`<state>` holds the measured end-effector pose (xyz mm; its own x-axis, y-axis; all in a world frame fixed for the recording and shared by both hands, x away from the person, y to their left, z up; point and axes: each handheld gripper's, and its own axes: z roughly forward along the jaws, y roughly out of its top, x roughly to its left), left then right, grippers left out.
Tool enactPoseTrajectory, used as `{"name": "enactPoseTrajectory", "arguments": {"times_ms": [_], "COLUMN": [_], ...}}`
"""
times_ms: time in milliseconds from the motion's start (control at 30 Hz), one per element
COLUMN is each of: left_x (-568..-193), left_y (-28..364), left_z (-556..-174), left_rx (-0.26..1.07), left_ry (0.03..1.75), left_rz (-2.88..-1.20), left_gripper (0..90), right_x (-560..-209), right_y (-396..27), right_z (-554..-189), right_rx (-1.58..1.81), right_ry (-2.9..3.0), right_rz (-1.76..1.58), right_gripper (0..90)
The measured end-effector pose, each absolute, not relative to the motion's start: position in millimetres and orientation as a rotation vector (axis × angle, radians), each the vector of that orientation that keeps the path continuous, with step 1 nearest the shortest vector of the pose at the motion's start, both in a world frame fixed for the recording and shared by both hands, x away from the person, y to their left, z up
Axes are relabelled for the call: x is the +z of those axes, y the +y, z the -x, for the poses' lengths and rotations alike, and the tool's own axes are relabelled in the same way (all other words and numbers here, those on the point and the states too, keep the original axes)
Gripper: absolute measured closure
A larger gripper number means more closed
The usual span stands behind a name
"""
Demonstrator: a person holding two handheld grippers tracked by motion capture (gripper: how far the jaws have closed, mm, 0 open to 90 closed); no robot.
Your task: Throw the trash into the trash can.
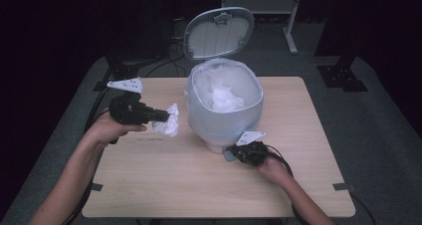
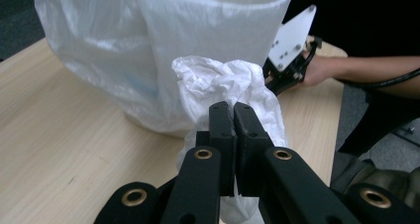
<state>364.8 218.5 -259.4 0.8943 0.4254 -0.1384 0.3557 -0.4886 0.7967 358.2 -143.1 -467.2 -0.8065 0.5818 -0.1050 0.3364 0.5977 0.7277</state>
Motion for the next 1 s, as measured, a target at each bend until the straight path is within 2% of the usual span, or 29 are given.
{"name": "enactPoseTrajectory", "arguments": {"times_ms": [1000], "left_x": [-192], "left_y": [156], "left_z": [-391], "left_rx": [0.143], "left_ry": [0.466], "left_rz": [-2.117], "left_gripper": [88.4], "right_x": [-468], "right_y": [-144], "right_z": [-358], "right_rx": [1.049], "right_ry": [2.494], "right_rz": [-0.734], "right_gripper": [81.6]}}
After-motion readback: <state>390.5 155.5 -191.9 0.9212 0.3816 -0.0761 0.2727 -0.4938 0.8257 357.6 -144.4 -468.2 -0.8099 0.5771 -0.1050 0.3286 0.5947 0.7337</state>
